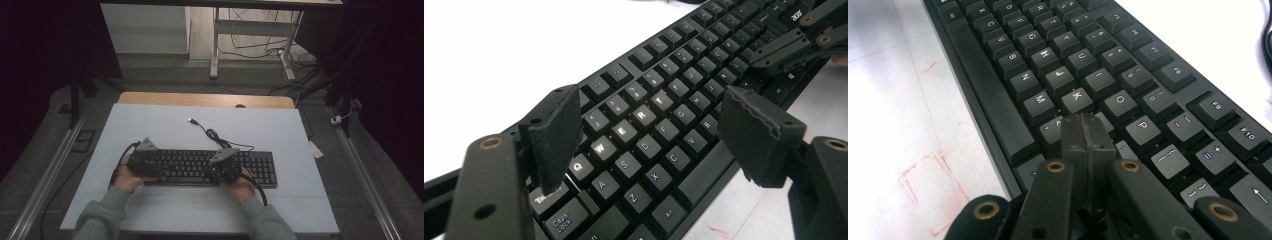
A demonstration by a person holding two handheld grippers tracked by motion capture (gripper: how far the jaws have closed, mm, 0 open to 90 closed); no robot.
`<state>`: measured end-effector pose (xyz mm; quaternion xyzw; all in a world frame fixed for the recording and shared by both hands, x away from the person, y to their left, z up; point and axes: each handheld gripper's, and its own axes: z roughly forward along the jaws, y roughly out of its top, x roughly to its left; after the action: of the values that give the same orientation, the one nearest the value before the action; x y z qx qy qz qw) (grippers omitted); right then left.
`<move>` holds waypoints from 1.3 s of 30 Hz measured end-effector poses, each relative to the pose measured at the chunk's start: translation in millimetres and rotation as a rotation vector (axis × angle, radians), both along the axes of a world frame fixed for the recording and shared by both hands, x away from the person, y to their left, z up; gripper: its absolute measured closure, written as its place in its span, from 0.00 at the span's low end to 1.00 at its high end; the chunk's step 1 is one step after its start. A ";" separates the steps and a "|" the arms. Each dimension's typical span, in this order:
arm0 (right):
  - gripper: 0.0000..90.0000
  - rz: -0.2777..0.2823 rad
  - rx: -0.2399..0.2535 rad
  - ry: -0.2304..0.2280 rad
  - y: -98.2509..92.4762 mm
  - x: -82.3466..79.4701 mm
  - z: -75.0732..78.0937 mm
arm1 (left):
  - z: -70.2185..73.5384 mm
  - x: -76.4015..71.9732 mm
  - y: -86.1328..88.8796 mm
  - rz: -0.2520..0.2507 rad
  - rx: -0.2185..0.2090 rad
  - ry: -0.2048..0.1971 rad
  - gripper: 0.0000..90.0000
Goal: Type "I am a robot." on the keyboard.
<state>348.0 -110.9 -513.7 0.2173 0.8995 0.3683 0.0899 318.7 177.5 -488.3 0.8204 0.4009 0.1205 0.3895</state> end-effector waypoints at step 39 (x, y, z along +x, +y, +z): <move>0.58 -0.175 0.103 -0.116 -78.1 -3.3 20.4 | -1.9 -8.0 2.9 0.018 0.001 -0.019 0.28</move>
<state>344.7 -189.0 -493.2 0.2779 0.8501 0.4169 0.1621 310.7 180.4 -490.2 0.8157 0.4045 0.1322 0.3919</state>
